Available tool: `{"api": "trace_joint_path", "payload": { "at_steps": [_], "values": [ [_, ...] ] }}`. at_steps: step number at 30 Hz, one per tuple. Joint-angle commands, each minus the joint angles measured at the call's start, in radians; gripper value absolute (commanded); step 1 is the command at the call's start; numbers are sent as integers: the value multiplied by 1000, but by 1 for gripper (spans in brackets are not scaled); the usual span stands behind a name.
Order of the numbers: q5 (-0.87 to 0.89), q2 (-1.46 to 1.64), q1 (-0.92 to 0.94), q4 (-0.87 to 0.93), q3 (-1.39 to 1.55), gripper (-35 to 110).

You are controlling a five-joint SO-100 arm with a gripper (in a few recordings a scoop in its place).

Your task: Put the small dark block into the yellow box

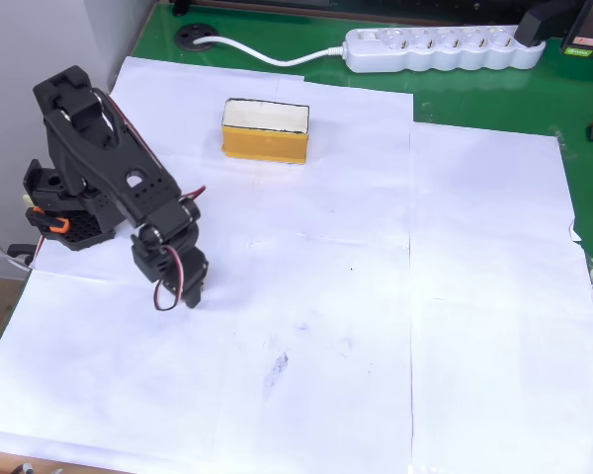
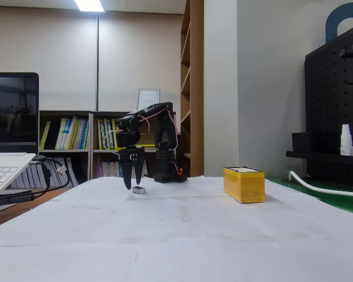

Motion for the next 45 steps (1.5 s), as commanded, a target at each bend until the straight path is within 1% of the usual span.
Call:
{"api": "trace_joint_path", "payload": {
  "at_steps": [1,5,11,15,16,20,29,38,40,43,45],
  "values": [
    [-14,35,18,-21,18,17],
    [-12,63,0,-51,15,17],
    [-14,25,-21,-18,-38,17],
    [-23,5,-14,49,-57,17],
    [-23,0,-14,61,-61,21],
    [-8,-32,-40,69,-71,21],
    [25,-17,-69,-67,-67,21],
    [63,-17,-114,-103,-69,21],
    [67,-17,-124,-112,-67,14],
    [77,-17,-135,-118,-67,11],
    [67,-18,-141,-117,-69,3]
  ]
}}
